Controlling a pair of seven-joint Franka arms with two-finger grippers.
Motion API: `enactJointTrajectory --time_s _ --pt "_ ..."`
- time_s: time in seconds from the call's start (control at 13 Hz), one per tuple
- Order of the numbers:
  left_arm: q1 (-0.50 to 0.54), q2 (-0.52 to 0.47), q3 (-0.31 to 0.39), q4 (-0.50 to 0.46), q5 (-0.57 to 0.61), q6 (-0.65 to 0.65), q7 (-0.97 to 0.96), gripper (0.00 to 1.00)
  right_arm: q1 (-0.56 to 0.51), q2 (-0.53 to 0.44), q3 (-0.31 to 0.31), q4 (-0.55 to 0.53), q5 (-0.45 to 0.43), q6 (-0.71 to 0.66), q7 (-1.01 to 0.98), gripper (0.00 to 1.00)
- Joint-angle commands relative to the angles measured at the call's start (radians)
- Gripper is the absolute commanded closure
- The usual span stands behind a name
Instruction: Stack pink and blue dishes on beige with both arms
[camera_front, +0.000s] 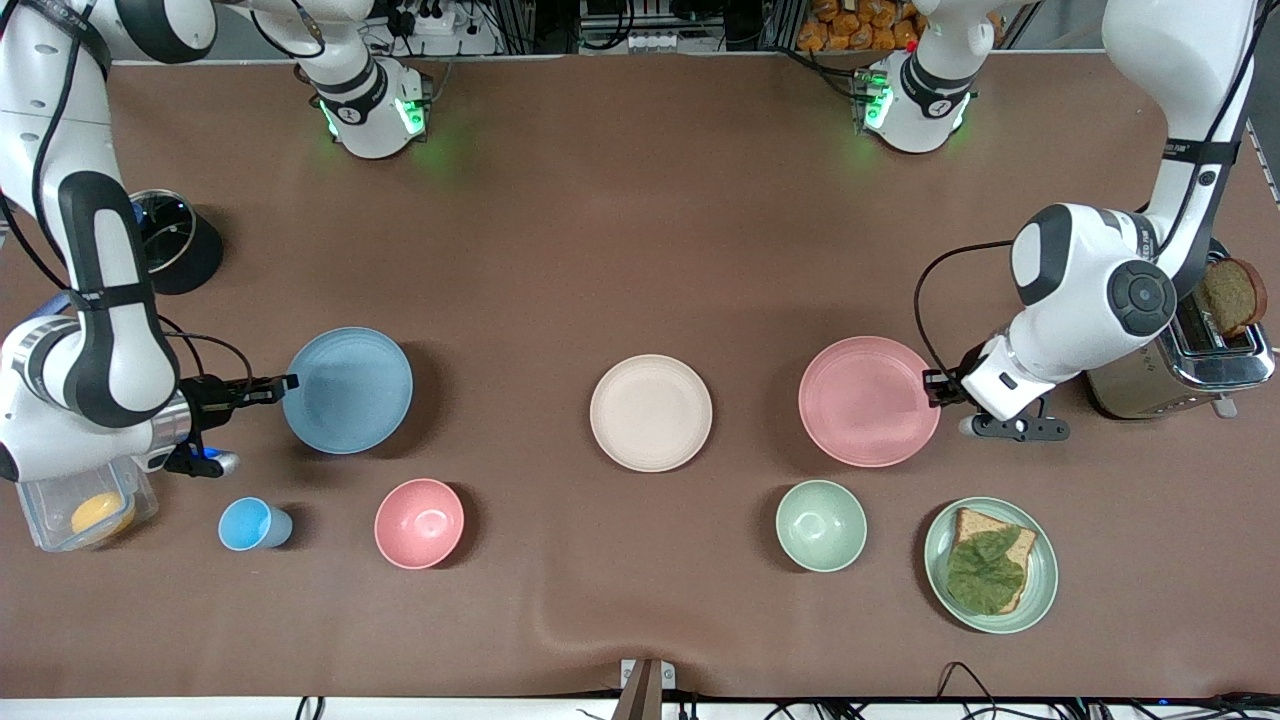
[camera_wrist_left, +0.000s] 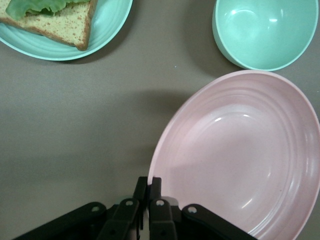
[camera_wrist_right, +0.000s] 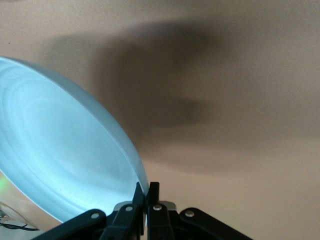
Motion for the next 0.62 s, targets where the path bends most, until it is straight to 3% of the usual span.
enactJointTrajectory --time_s 0.0,0.54 --pt "0.005 0.009 0.000 0.021 -0.007 -0.005 0.013 1.00 -0.019 -0.010 0.014 0.004 0.020 -0.018 0.015 1.00" --pt "-0.010 0.004 -0.002 0.042 -0.007 -0.010 -0.005 1.00 -0.021 -0.009 0.014 0.004 0.021 -0.017 0.008 1.00"
